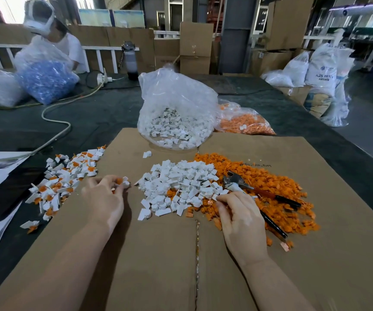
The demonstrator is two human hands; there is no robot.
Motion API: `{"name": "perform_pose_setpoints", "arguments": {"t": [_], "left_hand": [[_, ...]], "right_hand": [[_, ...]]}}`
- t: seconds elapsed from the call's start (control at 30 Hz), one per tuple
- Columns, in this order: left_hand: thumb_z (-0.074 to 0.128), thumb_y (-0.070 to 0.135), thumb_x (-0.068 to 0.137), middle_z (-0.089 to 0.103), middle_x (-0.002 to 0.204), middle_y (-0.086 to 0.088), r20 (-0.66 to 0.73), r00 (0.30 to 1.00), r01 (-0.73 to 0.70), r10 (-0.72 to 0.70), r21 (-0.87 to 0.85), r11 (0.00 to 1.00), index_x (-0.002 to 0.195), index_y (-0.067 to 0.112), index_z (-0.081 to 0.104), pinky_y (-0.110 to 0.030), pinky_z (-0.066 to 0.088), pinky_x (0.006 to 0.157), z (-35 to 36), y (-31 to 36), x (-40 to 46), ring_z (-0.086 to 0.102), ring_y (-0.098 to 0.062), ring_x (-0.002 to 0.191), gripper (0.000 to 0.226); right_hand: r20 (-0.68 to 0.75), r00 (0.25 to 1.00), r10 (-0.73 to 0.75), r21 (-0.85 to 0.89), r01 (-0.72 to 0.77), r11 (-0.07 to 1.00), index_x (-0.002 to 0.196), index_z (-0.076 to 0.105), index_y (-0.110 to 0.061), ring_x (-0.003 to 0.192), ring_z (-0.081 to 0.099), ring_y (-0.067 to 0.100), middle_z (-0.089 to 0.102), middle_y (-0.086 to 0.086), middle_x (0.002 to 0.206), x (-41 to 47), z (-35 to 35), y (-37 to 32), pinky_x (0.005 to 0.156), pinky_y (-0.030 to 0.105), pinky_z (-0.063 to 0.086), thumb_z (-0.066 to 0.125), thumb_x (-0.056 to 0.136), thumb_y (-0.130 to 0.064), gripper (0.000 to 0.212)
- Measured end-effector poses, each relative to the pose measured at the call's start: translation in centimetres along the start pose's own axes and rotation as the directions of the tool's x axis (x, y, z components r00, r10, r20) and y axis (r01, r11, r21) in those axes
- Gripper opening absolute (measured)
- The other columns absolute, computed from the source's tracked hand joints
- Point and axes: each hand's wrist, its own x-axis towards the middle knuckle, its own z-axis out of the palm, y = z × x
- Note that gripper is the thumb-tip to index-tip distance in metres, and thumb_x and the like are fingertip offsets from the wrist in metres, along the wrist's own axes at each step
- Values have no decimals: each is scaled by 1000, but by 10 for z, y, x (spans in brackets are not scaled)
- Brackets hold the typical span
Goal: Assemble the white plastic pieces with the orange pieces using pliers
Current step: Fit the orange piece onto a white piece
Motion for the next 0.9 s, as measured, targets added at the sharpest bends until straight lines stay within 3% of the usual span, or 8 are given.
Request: {"name": "perform_pose_setpoints", "arguments": {"t": [0.17, 0.3, 0.43, 0.5, 0.67, 0.8, 0.9], "left_hand": [[53, 23, 93, 47, 124, -13, -35, 997, -64, 68, 99, 993, 119, 20, 63, -41, 30, 100, 4, -1, -5, 33, -32, 120, 28], [62, 22, 87, 49, 116, -6, -19, 986, -166, 166, -7, 986, 110, 21, 66, -38, 24, 99, 8, 12, -19, 30, -27, 119, 24], [69, 21, 82, 50, 86, 13, 129, 891, -421, 435, -121, 899, 87, 23, 71, -25, 24, 86, 14, 31, -37, 40, -15, 100, 6], [69, 27, 82, 49, 81, 18, 217, 828, -509, 516, -95, 856, 85, 27, 72, -26, 24, 84, 16, 38, -43, 42, -11, 97, 5], [58, 45, 86, 53, 96, 17, 320, 762, -614, 563, 80, 786, 109, 38, 64, -25, 17, 83, 23, 44, -51, 40, -9, 103, 24], [55, 47, 88, 60, 102, 18, 323, 748, -642, 580, 131, 755, 112, 40, 59, -25, 12, 75, 25, 44, -53, 37, -7, 100, 26], [55, 51, 85, 60, 106, 20, 334, 741, -657, 583, 177, 733, 115, 40, 56, -28, 13, 78, 26, 43, -54, 36, -8, 102, 31]], "right_hand": [[15, 1000, -7, -30, 8, 1000, 81, 69, -3, 73, 62, 22, 64, 5, 76, 0, 0, 0, 69, 37, 54, 72, 75, 4, 9], [56, 998, -22, -60, 26, 998, 83, 70, -3, 75, 62, 24, 64, 7, 78, -1, 1, 0, 69, 40, 54, 72, 74, 6, 13], [77, 997, -10, -91, 17, 996, 82, 71, -6, 74, 62, 25, 64, 6, 79, -1, 2, 1, 65, 41, 52, 73, 72, 6, 16], [76, 997, 12, -102, -4, 995, 81, 71, -7, 75, 62, 25, 65, 5, 79, -1, 2, 1, 64, 40, 50, 74, 71, 6, 16], [100, 995, 25, -132, -12, 991, 73, 68, -11, 70, 59, 23, 62, 0, 73, -3, 1, 1, 65, 34, 41, 77, 67, -1, 15], [153, 988, 1, -215, 33, 976, 71, 67, -16, 69, 57, 20, 60, -4, 70, -4, 1, 0, 69, 32, 33, 84, 61, -21, 21], [192, 981, -19, -288, 75, 955, 71, 69, -18, 67, 57, 20, 60, -4, 69, -3, 1, -2, 66, 33, 40, 87, 57, -27, 25]]}}
